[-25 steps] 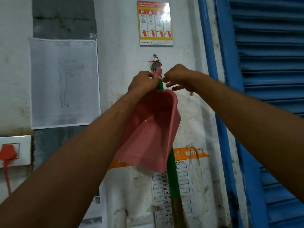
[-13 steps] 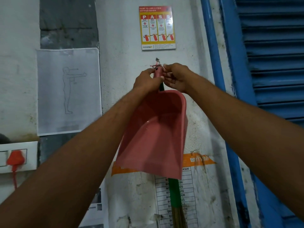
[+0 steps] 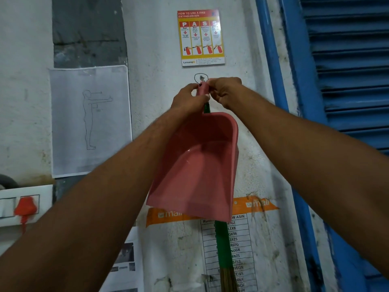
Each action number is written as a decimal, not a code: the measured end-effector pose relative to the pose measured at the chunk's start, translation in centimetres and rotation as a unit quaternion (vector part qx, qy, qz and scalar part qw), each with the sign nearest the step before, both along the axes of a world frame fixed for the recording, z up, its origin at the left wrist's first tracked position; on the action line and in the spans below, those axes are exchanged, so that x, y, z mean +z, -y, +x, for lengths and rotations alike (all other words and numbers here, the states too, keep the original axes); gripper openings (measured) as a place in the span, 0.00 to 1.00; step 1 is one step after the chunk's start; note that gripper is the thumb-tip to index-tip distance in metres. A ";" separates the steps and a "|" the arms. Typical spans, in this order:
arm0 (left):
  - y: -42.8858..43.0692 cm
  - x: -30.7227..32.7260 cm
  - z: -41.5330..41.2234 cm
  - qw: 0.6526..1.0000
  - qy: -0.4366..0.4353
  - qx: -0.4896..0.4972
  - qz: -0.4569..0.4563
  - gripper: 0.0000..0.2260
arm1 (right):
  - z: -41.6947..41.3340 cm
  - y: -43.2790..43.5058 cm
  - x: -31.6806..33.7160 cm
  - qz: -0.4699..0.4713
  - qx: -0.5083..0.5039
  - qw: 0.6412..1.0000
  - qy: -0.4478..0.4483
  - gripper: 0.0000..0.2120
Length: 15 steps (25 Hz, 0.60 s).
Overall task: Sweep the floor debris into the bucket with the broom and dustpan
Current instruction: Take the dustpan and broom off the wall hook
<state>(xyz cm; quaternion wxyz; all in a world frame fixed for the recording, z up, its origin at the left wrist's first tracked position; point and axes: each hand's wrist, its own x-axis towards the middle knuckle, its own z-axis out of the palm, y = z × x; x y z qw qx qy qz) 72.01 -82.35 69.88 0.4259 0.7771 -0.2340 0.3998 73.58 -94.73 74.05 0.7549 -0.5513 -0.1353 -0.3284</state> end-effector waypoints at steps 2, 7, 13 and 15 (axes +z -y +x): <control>-0.2 -0.8 -0.5 1.000 0.001 0.000 0.006 0.27 | -0.7 -0.3 -0.9 -0.007 -0.013 1.000 0.017 0.08; -1.7 -6.1 -3.3 1.000 0.026 -0.012 -0.005 0.18 | -2.7 -1.2 -5.7 -0.057 0.001 0.995 0.080 0.05; -5.3 -14.4 -6.9 0.988 -0.042 -0.122 -0.088 0.16 | -5.3 -3.1 -14.2 -0.123 0.087 0.982 0.113 0.05; -6.5 -17.7 -7.4 0.984 -0.078 -0.138 -0.079 0.14 | -5.6 -3.8 -17.4 -0.160 0.096 0.977 0.107 0.06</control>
